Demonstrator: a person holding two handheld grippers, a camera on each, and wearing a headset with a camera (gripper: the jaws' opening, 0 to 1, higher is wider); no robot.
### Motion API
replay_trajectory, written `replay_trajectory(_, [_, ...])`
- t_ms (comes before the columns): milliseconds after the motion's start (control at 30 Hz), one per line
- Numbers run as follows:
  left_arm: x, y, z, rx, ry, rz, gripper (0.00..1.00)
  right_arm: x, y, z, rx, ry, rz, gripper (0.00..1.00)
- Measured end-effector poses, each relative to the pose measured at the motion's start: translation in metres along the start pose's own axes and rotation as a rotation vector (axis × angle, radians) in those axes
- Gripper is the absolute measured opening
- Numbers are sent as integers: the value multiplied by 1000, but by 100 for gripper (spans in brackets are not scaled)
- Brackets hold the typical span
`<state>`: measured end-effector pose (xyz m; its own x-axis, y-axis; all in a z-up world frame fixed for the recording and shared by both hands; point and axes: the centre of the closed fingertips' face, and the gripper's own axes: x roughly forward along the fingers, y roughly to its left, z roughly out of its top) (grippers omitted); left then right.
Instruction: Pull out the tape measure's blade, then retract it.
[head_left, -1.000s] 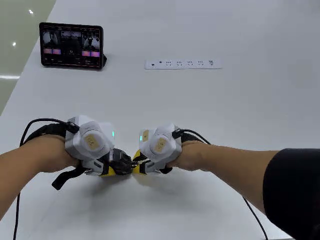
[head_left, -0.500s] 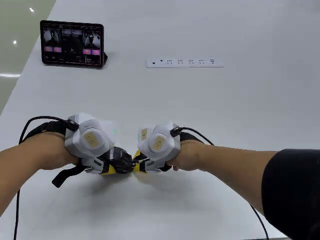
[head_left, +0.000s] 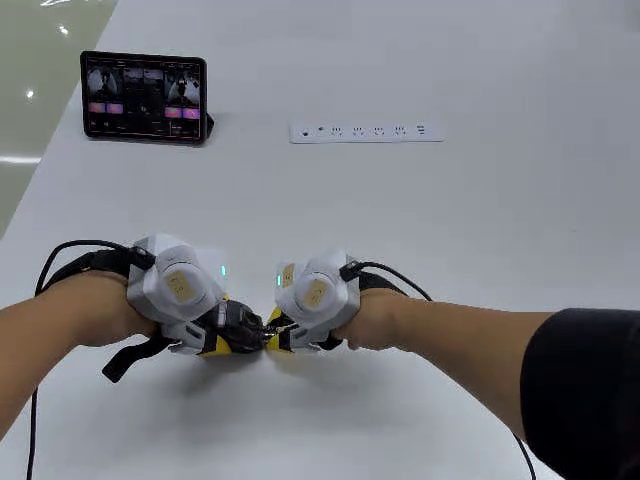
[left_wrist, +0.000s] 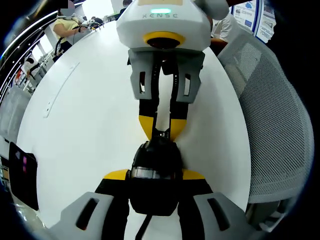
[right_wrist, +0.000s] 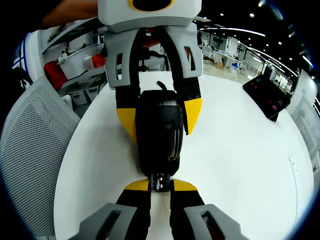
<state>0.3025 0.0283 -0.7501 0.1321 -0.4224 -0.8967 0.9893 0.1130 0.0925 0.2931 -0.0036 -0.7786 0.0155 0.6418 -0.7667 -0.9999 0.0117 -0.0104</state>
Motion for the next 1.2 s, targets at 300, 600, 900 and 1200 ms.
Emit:
replay_trajectory(300, [0,0,0,-7,-4,2,32,-3,-1,-5,3,12,-2,10])
replay_trajectory(600, [0,1,0,-12,-6,3,32,-4,-2,-7,11,20,-3,10])
replay_trajectory(900, [0,1,0,-14,-7,4,32,-8,-2,-11,14,29,-4,10])
replay_trajectory(1200, [0,1,0,-18,-8,6,32,-12,-3,-16,19,36,-5,10])
